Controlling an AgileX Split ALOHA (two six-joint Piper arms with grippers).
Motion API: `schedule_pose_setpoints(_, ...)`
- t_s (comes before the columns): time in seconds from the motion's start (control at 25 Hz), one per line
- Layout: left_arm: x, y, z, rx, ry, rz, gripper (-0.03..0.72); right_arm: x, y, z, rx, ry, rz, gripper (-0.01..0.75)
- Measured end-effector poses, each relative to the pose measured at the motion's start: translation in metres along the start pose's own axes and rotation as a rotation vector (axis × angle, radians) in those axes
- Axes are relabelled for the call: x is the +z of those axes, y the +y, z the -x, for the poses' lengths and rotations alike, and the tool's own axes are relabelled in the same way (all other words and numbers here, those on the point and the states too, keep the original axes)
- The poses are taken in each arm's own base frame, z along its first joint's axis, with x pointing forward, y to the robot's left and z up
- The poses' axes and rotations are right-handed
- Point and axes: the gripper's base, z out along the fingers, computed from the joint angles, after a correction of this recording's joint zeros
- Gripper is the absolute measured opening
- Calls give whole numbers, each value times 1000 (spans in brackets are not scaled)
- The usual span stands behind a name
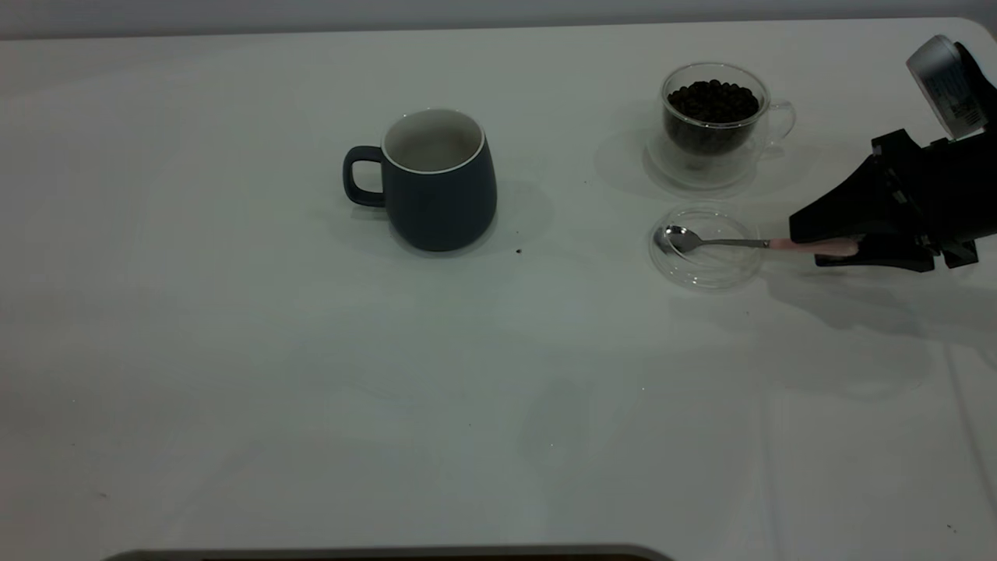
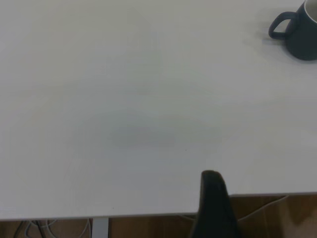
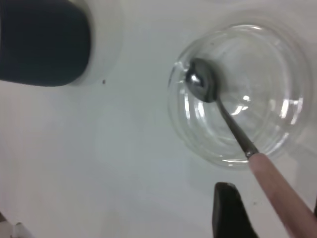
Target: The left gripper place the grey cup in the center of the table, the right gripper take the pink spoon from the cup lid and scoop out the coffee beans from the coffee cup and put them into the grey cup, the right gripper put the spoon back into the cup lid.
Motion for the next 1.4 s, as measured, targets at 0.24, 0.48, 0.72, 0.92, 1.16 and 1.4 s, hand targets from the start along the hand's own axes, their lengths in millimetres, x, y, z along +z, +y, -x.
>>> schedule_pose_setpoints(0.24, 0, 0, 0, -1, 0, 0, 569, -1, -9, 5, -17, -56, -95, 547)
schedule_pose_setpoints(0.48, 0, 0, 0, -1, 0, 0, 569, -5, -4, 21, -89, -165, -165, 586)
schedule_pose_setpoints(0.72, 0, 0, 0, -1, 0, 0, 569, -30, 85, 35, -233, -97, -283, 579)
schedule_pose_setpoints(0.92, 0, 0, 0, -1, 0, 0, 569, -70, 183, -4, -383, 157, -373, 577)
schedule_pose_setpoints(1.16, 0, 0, 0, -1, 0, 0, 569, -147, 222, -65, -251, 309, -757, 577)
schedule_pose_setpoints(1.4, 0, 0, 0, -1, 0, 0, 569, -187, 213, -120, -217, 241, -771, 577)
